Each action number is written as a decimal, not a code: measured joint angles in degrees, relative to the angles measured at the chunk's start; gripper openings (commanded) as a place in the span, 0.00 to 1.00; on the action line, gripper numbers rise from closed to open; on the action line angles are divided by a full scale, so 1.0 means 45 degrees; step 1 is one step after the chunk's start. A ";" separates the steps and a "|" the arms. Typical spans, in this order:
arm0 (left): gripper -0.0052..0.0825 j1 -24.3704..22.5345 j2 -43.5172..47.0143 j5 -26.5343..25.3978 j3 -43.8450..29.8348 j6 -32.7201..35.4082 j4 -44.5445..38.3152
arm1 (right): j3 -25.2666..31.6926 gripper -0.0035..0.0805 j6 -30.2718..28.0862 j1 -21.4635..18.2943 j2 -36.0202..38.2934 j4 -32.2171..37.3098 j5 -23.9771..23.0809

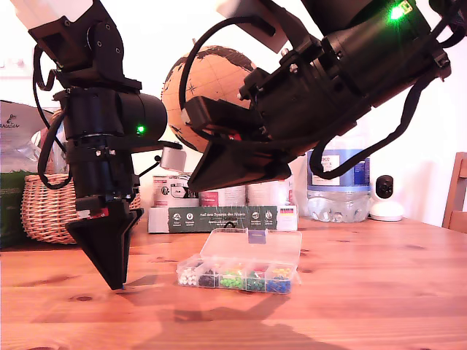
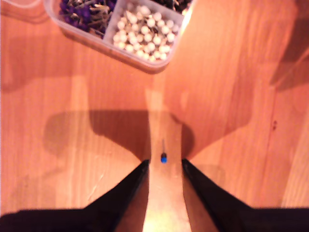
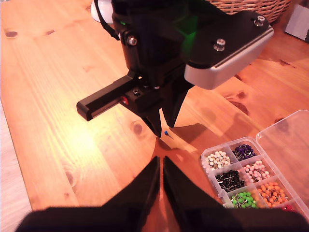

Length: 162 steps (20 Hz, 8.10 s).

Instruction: Sort the loose pins on the table into their correct compartments

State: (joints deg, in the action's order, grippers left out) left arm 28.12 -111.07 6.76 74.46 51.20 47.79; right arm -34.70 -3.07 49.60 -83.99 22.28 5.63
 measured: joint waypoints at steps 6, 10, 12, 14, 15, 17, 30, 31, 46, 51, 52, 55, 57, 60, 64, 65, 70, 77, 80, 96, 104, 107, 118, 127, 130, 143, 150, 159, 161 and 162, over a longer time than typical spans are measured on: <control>0.27 0.0000 -0.0019 0.0000 0.0000 0.0000 -0.0160 | 0.0000 0.03 0.0005 0.0000 0.0000 0.0000 0.0000; 0.27 0.0000 -0.0024 -0.0053 0.0000 0.0000 -0.0131 | 0.0000 0.03 0.0000 0.0000 0.0000 0.0005 0.0000; 0.27 0.0000 -0.0136 -0.0102 0.0015 0.0097 -0.0034 | 0.0000 0.03 0.0000 0.0000 0.0000 0.0005 0.0000; 0.27 0.0000 -0.0175 -0.0117 0.0087 0.0146 -0.0024 | 0.0000 0.03 0.0000 0.0000 0.0000 0.0005 0.0000; 0.27 0.0000 -0.0175 -0.0112 0.0087 0.0155 -0.0005 | 0.0000 0.03 0.0005 0.0000 0.0000 0.0005 0.0000; 0.26 0.0000 -0.0175 -0.0112 0.0087 0.0160 -0.0005 | 0.0000 0.03 0.0005 0.0000 0.0000 0.0039 -0.0005; 0.16 0.0000 -0.0175 -0.0097 0.0087 0.0194 0.0039 | 0.0000 0.03 0.0005 0.0000 0.0000 0.0049 -0.0005; 0.16 0.0000 -0.0175 -0.0092 0.0087 0.0194 0.0039 | 0.0000 0.03 0.0000 0.0000 0.0000 0.0049 0.0000; 0.04 0.0000 -0.0185 0.0049 0.0087 0.0194 0.0039 | 0.0000 0.03 0.0000 0.0000 0.0000 0.0049 -0.0005; 0.04 0.0000 -0.0185 0.0053 0.0087 0.0194 0.0034 | 0.0000 0.03 0.0000 -0.0005 0.0000 0.0049 -0.0005; 0.04 0.0000 -0.0185 0.0053 0.0087 0.0194 0.0034 | 0.0000 0.03 0.0005 -0.0005 0.0000 0.0049 -0.0005; 0.04 0.0068 -0.0185 0.0049 0.0087 0.0194 0.0039 | 0.0000 0.03 0.0000 -0.0151 0.0000 0.0044 0.0000; 0.04 0.0204 -0.0185 0.0053 0.0087 0.0194 0.0044 | 0.0000 0.03 -0.0010 -0.0291 0.0000 0.0039 0.0000; 0.04 0.0340 -0.0185 0.0049 0.0087 0.0194 0.0126 | -0.0005 0.03 -0.0340 -0.0588 0.0000 -0.0350 0.0257; 0.04 0.0340 -0.0185 0.0039 0.0087 0.0194 0.0296 | -0.0010 0.03 -0.0335 -0.1185 0.0000 -0.1608 0.1307; 0.04 0.0340 -0.0180 0.0039 0.0087 0.0194 0.0321 | -0.0010 0.03 -0.0335 -0.1345 0.0000 -0.1758 0.1341; 0.04 0.0335 -0.0068 0.0024 0.0087 0.0194 0.0393 | -0.0010 0.03 -0.0345 -0.2472 0.0374 -0.3152 0.1778; 0.04 0.0563 0.0874 -0.0092 0.0087 0.0194 0.0617 | -0.0010 0.03 -0.0937 -0.3376 0.0782 -0.4401 0.2293; 0.04 0.0967 0.1409 0.0005 0.0087 0.0194 0.0631 | -0.0010 0.03 -0.1287 -0.3531 0.0782 -0.4668 0.2346; 0.04 0.2166 0.2001 0.1195 0.0087 0.0199 -0.1171 | 0.0155 0.03 -0.1919 -0.3755 0.2506 -0.6465 0.1739; 0.03 0.2584 0.2001 0.1797 0.0087 0.0185 -0.2259 | 0.0743 0.03 -0.1909 -0.3876 0.2501 -0.6324 0.1622; 0.03 0.2667 0.2001 0.2059 0.0087 0.0170 -0.2890 | 0.0743 0.03 -0.1909 -0.3949 0.2501 -0.6329 0.1622; 0.03 0.3390 0.1054 0.2628 0.0087 0.0068 -0.3876 | 0.0743 0.03 -0.1909 -0.4007 0.2492 -0.6246 0.1632; 0.03 0.3478 0.0379 0.2623 0.0087 0.0068 -0.4512 | 0.0743 0.03 -0.1909 -0.4007 0.2492 -0.6217 0.1700; 0.03 0.3483 0.0340 0.2628 0.0087 0.0063 -0.5032 | 0.0743 0.03 -0.1909 -0.4007 0.2492 -0.6212 0.1875; 0.03 0.3492 -0.0282 0.2628 0.0087 0.0063 -0.5289 | 0.0743 0.03 -0.1904 -0.4007 0.2492 -0.6203 0.1919; 0.04 0.3492 -0.0282 0.2623 0.0087 0.0063 -0.5372 | 0.0743 0.03 -0.1904 -0.4007 0.2492 -0.6203 0.1962; 0.11 0.3492 -0.0282 0.2161 0.0087 0.0063 -0.5605 | 0.0743 0.03 -0.1899 -0.4007 0.2492 -0.6203 0.2011; 0.11 0.3492 -0.0282 0.2161 0.0087 0.0063 -0.5595 | 0.0743 0.03 -0.1899 -0.4007 0.2492 -0.6203 0.2011; 0.11 0.3492 -0.0282 0.2161 0.0087 0.0063 -0.5586 | 0.0743 0.03 -0.1899 -0.4007 0.2492 -0.6203 0.2011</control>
State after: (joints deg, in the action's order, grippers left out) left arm 43.83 -112.33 16.49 74.85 51.48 22.65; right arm -31.35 -11.62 31.57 -72.77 -5.63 14.68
